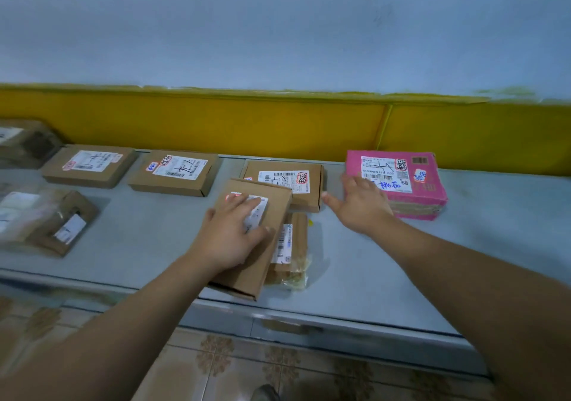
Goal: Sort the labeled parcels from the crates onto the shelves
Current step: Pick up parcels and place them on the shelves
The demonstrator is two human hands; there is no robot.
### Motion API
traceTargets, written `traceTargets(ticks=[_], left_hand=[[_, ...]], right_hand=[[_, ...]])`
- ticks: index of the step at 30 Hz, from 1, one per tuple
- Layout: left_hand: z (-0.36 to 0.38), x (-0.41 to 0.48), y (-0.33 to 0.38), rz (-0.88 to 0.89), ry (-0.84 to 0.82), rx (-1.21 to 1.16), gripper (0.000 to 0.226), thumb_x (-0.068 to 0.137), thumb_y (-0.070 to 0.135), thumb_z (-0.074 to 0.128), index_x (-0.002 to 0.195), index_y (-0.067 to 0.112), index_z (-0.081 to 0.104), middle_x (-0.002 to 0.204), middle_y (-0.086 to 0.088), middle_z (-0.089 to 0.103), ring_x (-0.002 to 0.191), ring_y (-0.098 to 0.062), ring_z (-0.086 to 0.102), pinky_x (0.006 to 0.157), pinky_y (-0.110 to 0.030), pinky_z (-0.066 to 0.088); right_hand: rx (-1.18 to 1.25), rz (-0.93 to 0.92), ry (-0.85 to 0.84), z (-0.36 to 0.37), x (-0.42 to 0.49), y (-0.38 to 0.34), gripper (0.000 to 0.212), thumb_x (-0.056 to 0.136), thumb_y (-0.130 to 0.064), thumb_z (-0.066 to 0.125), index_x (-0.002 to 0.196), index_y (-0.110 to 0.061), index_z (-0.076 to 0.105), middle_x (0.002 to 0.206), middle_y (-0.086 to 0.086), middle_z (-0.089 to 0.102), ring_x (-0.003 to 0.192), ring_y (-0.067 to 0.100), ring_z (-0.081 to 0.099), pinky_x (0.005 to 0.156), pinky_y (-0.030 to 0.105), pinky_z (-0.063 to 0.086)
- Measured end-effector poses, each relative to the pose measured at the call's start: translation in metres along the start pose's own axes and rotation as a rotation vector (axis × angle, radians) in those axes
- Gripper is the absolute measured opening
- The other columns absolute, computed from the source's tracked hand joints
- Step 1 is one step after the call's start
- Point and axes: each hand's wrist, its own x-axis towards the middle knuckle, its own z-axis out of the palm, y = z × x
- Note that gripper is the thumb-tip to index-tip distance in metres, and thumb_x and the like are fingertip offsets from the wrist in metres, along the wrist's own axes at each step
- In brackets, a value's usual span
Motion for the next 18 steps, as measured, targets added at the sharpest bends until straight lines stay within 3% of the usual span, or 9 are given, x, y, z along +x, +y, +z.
traceTargets(ticks=[4,7,9,14,18], left_hand=[[-0.011,-0.012,-0.040,-0.191,0.022,-0.095,0.081,0.071,0.067,0.058,0.143,0.037,0.036,0.148,0.005,0.040,0.135,-0.023,0.038,0.107,-0.054,0.033],[-0.010,-0.026,-0.055,-0.347,-0.031,-0.354,0.091,0.077,0.056,0.069,0.151,0.027,0.025,0.151,0.000,0.037,0.129,-0.026,0.046,0.102,-0.049,0.043],[-0.010,-0.034,-0.057,-0.411,-0.059,-0.466,0.086,0.084,0.047,0.068,0.152,0.025,0.022,0.144,-0.005,0.046,0.120,-0.026,0.054,0.100,-0.044,0.046],[-0.008,-0.059,-0.050,-0.429,0.008,-0.625,0.041,0.090,0.034,0.065,0.126,0.023,0.050,0.103,0.005,0.067,0.082,-0.012,0.067,0.081,-0.032,0.055],[-0.007,-0.083,-0.042,-0.482,0.135,-0.767,0.045,0.092,0.027,0.063,0.133,0.016,0.049,0.109,-0.003,0.066,0.086,-0.015,0.066,0.073,-0.028,0.053]], right_hand=[[0.190,-0.045,-0.048,0.011,-0.022,-0.046,0.077,0.095,-0.069,0.030,0.154,-0.020,0.025,0.156,0.011,0.036,0.142,0.032,0.032,0.114,0.048,0.030],[0.213,-0.090,-0.064,0.016,-0.034,-0.069,0.076,0.097,-0.066,0.032,0.157,-0.023,0.019,0.160,0.008,0.029,0.146,0.029,0.027,0.117,0.047,0.027],[0.212,-0.109,-0.072,0.020,-0.040,-0.077,0.076,0.096,-0.066,0.033,0.157,-0.022,0.018,0.159,0.008,0.032,0.145,0.028,0.029,0.116,0.046,0.029],[0.203,-0.148,-0.082,0.025,-0.050,-0.089,0.075,0.094,-0.068,0.036,0.155,-0.026,0.022,0.153,0.005,0.042,0.139,0.029,0.039,0.111,0.043,0.036],[0.158,-0.247,-0.104,0.019,-0.063,-0.101,0.076,0.095,-0.067,0.035,0.156,-0.024,0.020,0.152,0.005,0.044,0.137,0.029,0.041,0.112,0.043,0.035]])
